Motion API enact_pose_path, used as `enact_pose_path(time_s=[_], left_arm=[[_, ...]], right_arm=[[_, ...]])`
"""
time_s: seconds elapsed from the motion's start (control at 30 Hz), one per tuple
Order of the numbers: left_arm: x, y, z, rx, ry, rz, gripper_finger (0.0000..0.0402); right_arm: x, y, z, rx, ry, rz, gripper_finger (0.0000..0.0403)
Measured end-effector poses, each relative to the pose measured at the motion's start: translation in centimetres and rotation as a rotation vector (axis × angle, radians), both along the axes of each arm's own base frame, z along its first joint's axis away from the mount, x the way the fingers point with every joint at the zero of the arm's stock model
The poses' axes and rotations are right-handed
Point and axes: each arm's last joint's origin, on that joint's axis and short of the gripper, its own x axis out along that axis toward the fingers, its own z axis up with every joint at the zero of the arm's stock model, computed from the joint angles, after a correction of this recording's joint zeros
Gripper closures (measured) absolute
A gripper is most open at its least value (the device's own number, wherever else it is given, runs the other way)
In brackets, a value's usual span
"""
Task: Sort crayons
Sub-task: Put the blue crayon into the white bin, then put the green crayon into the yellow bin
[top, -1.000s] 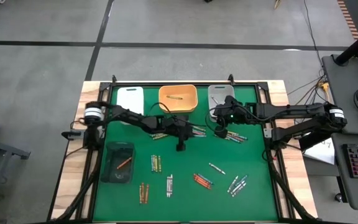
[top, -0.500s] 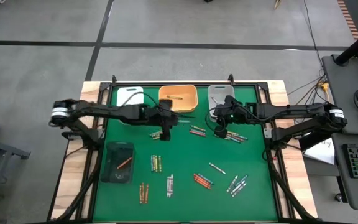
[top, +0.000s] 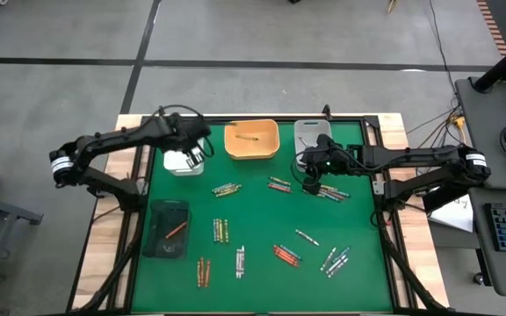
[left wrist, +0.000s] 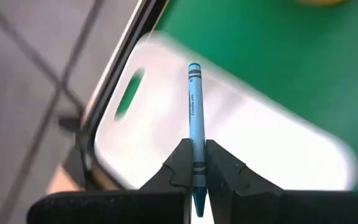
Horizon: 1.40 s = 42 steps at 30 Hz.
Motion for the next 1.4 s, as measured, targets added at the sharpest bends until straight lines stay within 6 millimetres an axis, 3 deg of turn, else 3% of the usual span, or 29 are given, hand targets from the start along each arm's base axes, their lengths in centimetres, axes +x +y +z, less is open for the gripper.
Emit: enact_pose_path(time_s=[0.13,0.23,0.83,1.4], left_arm=[[-1.6,2.1,-0.5,-0.025,-0.016,0.239,0.0400],[-2.0,2.9,-0.8,-0.027,-0.032,0.320,0.0400],[-0.2,4.9,-5.2,-0.039,0.153,0.348,0.0386],[0.3,5.2,-5.6,-0.005,0.148,0.350,0.0346]], right_arm=[[0.0,0.0,0.0,-0.005,0.002,0.005,0.0344],[0.0,0.0,0.0,-0.007,0.004,0.008,0.0344],[0.0,0.0,0.0,-0.004,0.002,0.003,0.0344],[0.0,0.0,0.0,0.001,0.000,-0.002,0.0344]])
